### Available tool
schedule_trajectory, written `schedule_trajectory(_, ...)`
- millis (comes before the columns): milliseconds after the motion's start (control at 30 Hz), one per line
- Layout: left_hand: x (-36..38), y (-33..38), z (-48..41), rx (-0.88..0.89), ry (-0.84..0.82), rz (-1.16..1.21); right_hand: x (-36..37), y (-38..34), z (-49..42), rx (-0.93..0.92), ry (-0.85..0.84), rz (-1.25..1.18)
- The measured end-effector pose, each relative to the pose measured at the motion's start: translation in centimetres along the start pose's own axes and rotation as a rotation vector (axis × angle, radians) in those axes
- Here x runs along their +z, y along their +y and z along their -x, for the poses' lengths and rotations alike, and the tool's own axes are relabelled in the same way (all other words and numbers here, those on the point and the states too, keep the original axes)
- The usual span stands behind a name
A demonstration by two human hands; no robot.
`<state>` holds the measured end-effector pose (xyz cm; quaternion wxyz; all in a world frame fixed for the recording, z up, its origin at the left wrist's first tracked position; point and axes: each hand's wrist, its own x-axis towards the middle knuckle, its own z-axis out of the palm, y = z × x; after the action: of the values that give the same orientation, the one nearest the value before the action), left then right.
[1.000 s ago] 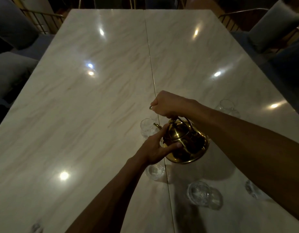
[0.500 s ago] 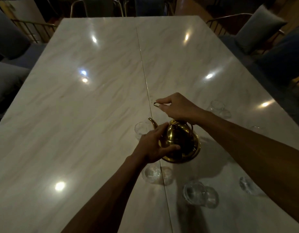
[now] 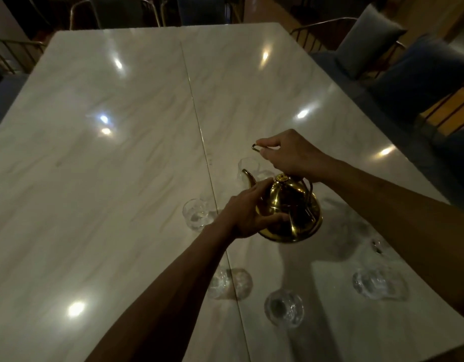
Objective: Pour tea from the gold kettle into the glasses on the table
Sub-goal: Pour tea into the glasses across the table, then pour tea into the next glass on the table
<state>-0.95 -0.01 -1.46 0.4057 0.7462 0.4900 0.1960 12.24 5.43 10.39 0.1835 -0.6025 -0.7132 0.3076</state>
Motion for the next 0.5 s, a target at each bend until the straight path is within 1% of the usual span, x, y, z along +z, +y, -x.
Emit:
schedule_trajectory(167, 0.2, 0.1, -2.7, -0.048, -0.06, 0.101, -1.1, 1.2, -2.1, 0.025, -0.037, 0.048)
schedule_trajectory(333, 0.0, -0.7, -5.5, -0.066, -0.094, 0.122, -1.4, 2.0, -4.5, 0.032, -0.067, 0.047)
schedule_trajectory(500, -0.1, -2.3, -7.3, -0.12, -0.112, 0.168, -1.0, 2.3, -7.1, 0.081, -0.121, 0.068)
